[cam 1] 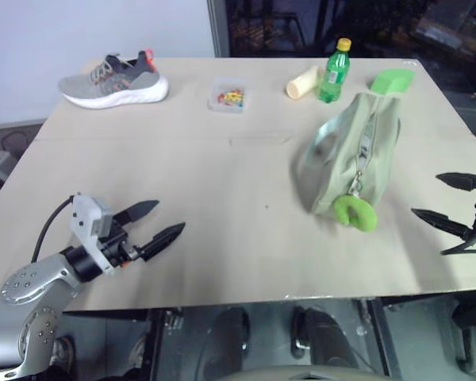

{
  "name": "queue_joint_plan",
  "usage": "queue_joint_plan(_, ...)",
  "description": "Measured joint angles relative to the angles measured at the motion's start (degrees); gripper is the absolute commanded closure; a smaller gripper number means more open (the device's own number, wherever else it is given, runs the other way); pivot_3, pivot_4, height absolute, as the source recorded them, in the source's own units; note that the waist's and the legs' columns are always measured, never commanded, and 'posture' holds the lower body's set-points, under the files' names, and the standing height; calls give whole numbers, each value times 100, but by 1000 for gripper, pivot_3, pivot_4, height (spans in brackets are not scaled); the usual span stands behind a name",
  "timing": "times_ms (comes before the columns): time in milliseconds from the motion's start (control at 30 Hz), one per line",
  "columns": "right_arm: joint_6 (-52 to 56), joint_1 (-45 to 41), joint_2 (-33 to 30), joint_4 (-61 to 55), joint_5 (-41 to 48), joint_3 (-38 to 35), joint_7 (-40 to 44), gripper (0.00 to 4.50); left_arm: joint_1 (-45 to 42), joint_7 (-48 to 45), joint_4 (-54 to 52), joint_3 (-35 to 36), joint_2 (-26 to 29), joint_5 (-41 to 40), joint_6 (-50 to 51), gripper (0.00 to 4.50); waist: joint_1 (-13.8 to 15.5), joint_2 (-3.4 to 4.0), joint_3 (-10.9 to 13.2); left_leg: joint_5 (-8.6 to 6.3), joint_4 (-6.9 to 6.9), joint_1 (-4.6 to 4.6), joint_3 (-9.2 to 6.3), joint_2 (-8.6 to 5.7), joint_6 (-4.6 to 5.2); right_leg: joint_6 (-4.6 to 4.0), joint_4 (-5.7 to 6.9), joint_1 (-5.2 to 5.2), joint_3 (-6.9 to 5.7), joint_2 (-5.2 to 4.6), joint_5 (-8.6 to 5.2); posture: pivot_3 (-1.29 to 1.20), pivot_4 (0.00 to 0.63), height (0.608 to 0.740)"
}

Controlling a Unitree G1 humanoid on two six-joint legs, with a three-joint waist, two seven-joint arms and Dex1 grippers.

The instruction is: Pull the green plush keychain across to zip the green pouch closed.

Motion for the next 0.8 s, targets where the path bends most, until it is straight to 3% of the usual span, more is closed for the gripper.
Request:
queue_joint_plan(333,-460,-732,1,348,-421,463,-108,0,-587,-93,-158,-297,-351,-142,-352,22,0,1,0,-4,1,1,11,-19,7,1,0,0,12,5,1,0,150,740)
queue_joint_plan(433,-960,-1130,-67,562,-861,751,-143,0,-738,-602,-163,-433,-348,-415,-384,22,-14,1,0,-4,5,5,20,-19,9,1,2,-1,19,6,1,0,150,740)
queue_joint_plan(600,-2872,-2228,-701,1242,-2287,1713,-133,0,-978,-1538,-193,-525,-159,-804,-421,22,-25,7,1,-4,6,16,53,-17,8,1,11,-4,25,8,1,0,150,740)
queue_joint_plan(800,-5309,-3995,-606,2210,-3379,2954,7,0,-1301,-1742,-161,-746,-174,-841,-452,22,-45,9,3,-4,5,12,65,-17,9,1,9,-11,40,11,1,0,150,740)
